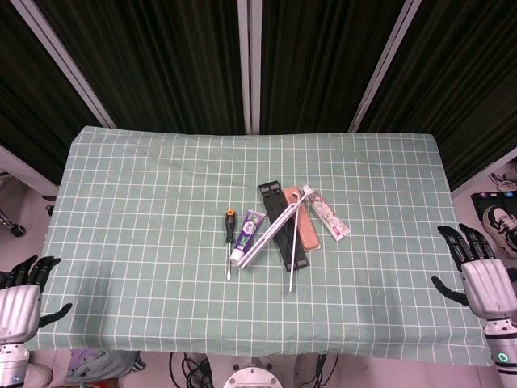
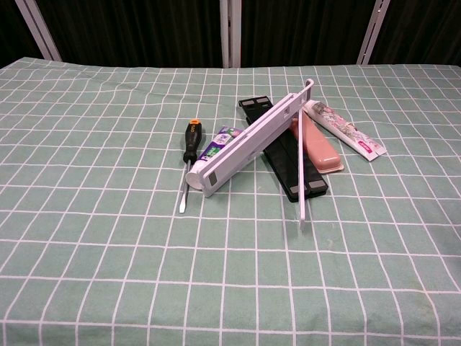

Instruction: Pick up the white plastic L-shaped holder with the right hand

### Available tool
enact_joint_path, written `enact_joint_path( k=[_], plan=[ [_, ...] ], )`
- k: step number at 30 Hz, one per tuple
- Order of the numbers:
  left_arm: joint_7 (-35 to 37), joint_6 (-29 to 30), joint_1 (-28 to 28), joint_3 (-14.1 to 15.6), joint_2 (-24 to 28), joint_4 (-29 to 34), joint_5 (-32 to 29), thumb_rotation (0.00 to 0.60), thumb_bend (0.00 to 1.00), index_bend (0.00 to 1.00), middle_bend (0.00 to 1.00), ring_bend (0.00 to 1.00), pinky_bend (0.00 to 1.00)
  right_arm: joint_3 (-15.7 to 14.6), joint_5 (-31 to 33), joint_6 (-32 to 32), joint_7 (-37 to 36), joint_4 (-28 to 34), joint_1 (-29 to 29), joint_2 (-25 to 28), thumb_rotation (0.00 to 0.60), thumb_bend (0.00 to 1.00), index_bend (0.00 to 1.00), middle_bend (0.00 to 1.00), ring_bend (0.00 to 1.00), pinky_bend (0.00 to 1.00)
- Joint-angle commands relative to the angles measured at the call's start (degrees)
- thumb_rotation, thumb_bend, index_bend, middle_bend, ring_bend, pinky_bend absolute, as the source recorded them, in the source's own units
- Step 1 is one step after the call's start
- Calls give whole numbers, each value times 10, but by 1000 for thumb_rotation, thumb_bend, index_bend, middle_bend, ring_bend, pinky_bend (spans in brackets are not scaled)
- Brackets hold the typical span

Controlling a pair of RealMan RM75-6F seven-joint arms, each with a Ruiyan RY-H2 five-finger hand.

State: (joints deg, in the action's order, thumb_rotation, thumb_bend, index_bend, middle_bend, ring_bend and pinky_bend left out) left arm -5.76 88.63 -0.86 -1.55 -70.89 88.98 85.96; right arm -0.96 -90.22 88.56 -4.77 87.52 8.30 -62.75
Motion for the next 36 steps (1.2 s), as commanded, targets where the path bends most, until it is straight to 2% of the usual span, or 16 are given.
enact_joint_path(
  k=[1, 6, 9, 13, 17, 20, 23, 29, 36],
  plan=[
    [-5, -12, 7, -4, 1, 1, -9, 600, 7, 197, 171, 97, 152, 9, 3, -19, -2, -4, 13, -7, 600, 146, 0, 91, 0, 82],
    [-13, -26, 15, -7, 3, 8, -17, 600, 7, 197, 171, 97, 152, 22, -8, -64, 16, -1, 48, -13, 600, 146, 0, 84, 0, 82],
    [-15, -28, 17, -7, 4, 11, -18, 600, 7, 197, 171, 97, 152, 31, -26, -111, 38, 9, 90, -15, 600, 145, 0, 78, 0, 82],
    [-17, -26, 18, -7, 3, 15, -18, 600, 7, 197, 171, 97, 152, 54, -37, -211, 51, 15, 172, -30, 600, 90, 0, 65, 0, 82],
    [-17, -22, 15, -1, 4, 15, -13, 600, 7, 197, 171, 97, 152, 80, -31, -324, 76, 5, 264, -68, 600, 6, 0, 27, 0, 49],
    [-10, -16, 7, 1, 6, 15, -20, 600, 7, 197, 171, 97, 152, 92, -16, -400, 110, 0, 319, -94, 600, 0, 0, 1, 0, 1],
    [-2, -9, -2, 0, 7, 9, -31, 600, 7, 197, 171, 97, 152, 101, 10, -464, 156, -10, 363, -117, 600, 0, 0, 0, 0, 0],
    [14, -9, -13, 7, 1, -5, -42, 600, 7, 197, 171, 97, 152, 112, 66, -540, 217, -47, 420, -161, 600, 0, 0, 0, 0, 0],
    [28, -13, -20, 7, -5, -20, -53, 600, 8, 197, 171, 97, 152, 113, 100, -564, 236, -80, 456, -193, 600, 0, 0, 0, 0, 0]
  ],
)
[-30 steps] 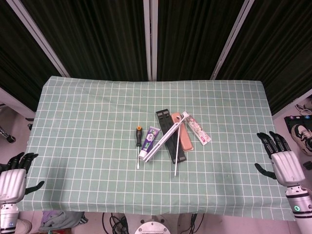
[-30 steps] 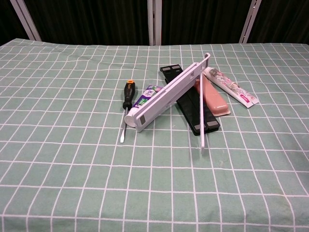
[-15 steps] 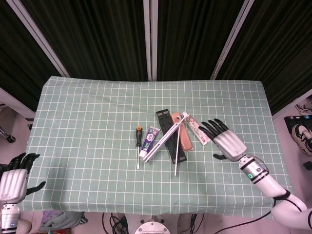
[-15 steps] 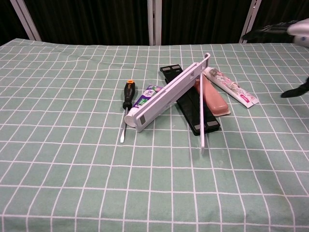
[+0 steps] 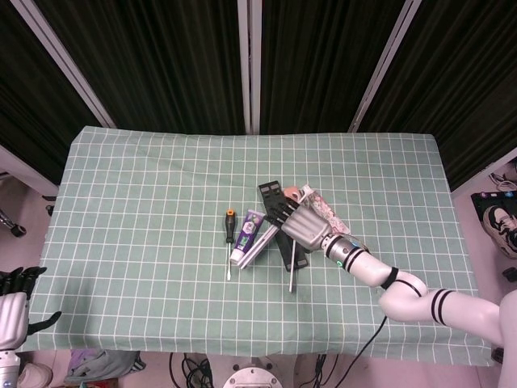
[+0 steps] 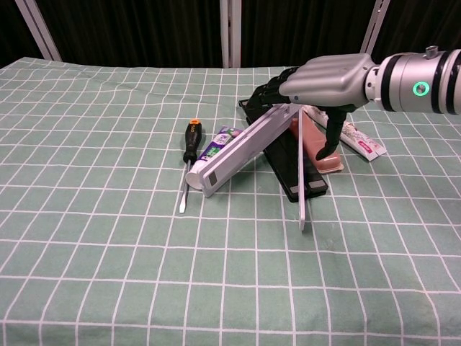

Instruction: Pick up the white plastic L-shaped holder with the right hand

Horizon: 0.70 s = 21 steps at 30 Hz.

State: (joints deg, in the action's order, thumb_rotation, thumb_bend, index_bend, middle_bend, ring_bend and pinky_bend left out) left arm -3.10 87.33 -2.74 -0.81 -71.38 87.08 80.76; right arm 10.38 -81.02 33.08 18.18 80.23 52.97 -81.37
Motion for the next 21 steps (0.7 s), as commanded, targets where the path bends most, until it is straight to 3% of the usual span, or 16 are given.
enact_joint_path(
  k=[1, 7, 10, 13, 14, 16, 21],
  plan=[
    [3, 1, -1, -1, 0, -2, -1, 600, 7, 197, 171, 97, 152, -1, 11, -15, 10, -10, 14, -9, 600, 0, 0, 0, 0, 0],
    [9, 5, -4, -4, -2, -9, -1, 600, 7, 197, 171, 97, 152, -12, 39, -36, 29, -29, 38, -28, 600, 0, 0, 6, 0, 0],
    [11, 0, -3, -3, -3, -11, -1, 600, 7, 197, 171, 97, 152, -15, 37, -22, 24, -45, 41, -45, 600, 72, 21, 163, 35, 33],
    [14, 2, -4, -3, -4, -13, 0, 600, 8, 197, 171, 97, 152, -20, 14, 2, 3, -66, 42, -64, 600, 262, 335, 392, 242, 235],
    [15, 3, -5, -3, -4, -14, 0, 600, 8, 197, 171, 97, 152, -24, -1, 15, -10, -75, 41, -71, 600, 303, 456, 452, 312, 310],
    [16, 5, -7, -3, -4, -16, 0, 600, 7, 197, 171, 97, 152, -30, -25, 37, -34, -87, 40, -80, 600, 334, 593, 532, 396, 410],
    [19, 7, -9, -3, -5, -18, 1, 600, 7, 197, 171, 97, 152, -44, -79, 85, -104, -116, 42, -92, 600, 370, 744, 625, 488, 528]
  ],
)
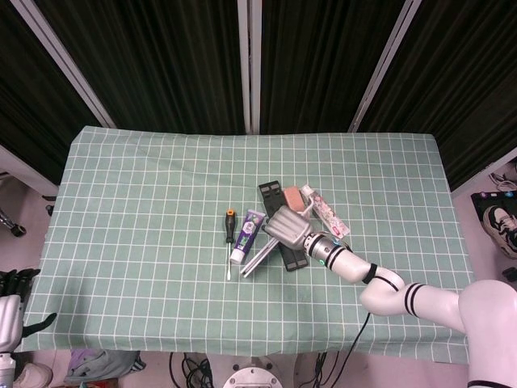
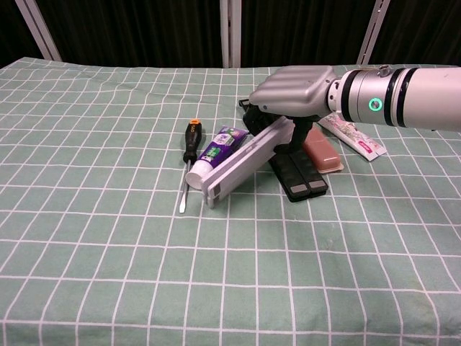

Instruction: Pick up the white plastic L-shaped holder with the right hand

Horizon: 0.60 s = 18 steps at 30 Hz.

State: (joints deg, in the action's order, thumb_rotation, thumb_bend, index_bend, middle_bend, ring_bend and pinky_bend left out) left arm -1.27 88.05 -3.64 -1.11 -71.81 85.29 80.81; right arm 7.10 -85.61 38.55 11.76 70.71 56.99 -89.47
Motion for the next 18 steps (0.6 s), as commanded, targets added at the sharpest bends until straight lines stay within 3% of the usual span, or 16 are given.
enact_joint_path(
  k=[1, 7, 18],
  plan=[
    [1, 0, 0, 1, 0, -1, 1, 600, 7, 197, 171, 97, 152, -13, -40, 38, -50, -23, 3, -12, 600, 375, 752, 630, 493, 537],
    [5, 3, -5, 1, -1, -4, 1, 600, 7, 197, 171, 97, 152, -9, -79, 104, -104, -15, 8, -9, 600, 419, 787, 646, 509, 575],
    [1, 17, -15, 3, 5, 5, 6, 600, 7, 197, 171, 97, 152, 61, -99, 228, -131, 54, 24, -9, 600, 419, 788, 652, 509, 580]
  ],
)
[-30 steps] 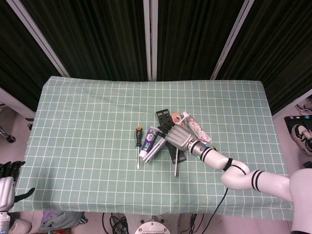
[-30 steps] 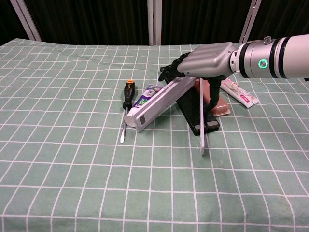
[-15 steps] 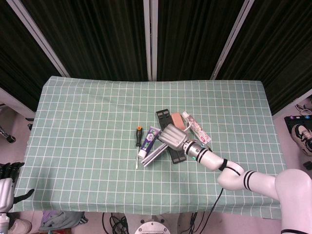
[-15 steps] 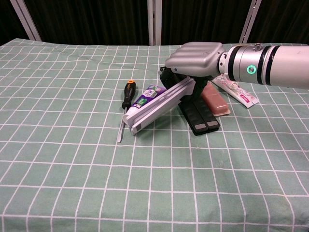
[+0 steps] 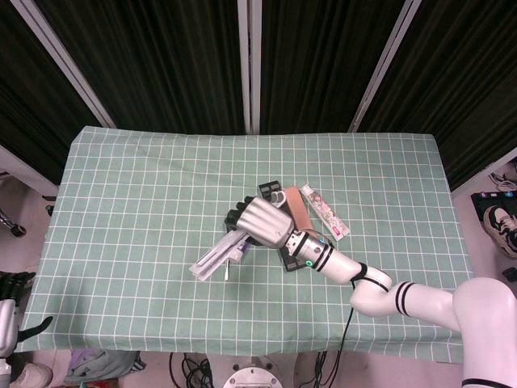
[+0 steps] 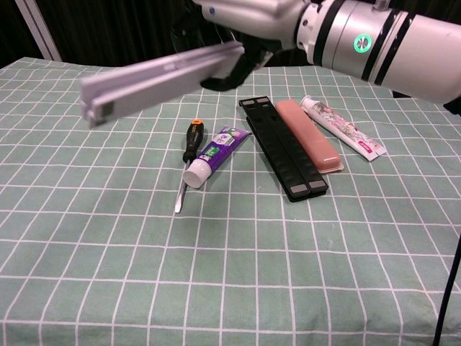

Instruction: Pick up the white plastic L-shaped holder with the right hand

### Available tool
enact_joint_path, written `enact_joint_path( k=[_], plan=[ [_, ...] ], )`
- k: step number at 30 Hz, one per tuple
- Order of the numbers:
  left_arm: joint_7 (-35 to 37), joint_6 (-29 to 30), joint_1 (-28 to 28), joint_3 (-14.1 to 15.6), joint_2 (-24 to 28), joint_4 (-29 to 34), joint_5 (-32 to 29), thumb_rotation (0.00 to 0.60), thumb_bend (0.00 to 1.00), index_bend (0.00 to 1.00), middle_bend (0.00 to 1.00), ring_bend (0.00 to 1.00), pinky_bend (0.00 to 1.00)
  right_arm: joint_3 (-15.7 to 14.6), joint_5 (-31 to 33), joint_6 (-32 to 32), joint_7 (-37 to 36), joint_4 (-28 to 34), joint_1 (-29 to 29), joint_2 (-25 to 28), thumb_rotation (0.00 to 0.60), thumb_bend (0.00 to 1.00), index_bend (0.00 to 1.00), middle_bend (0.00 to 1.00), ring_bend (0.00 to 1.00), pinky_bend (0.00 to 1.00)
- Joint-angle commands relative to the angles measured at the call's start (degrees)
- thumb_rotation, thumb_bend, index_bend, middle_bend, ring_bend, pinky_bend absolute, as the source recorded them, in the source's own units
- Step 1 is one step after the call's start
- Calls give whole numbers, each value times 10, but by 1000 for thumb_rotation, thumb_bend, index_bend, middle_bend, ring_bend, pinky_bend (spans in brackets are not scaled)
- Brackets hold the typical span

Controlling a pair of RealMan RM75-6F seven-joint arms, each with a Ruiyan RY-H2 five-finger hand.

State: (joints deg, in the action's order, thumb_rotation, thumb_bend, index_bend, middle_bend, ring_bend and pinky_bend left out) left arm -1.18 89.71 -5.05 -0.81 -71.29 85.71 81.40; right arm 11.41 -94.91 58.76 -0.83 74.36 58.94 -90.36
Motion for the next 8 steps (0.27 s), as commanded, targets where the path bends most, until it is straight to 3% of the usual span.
enact_joint_path(
  k=[1, 8],
  plan=[
    [0, 1, -1, 0, 0, 0, 0, 600, 7, 197, 171, 97, 152, 22, -7, 35, -7, 21, 4, 0, 600, 419, 788, 655, 508, 580],
    [-1, 0, -3, 0, 1, 1, 0, 600, 7, 197, 171, 97, 152, 31, -8, 62, -2, 31, 6, 1, 600, 418, 788, 658, 507, 580]
  ],
)
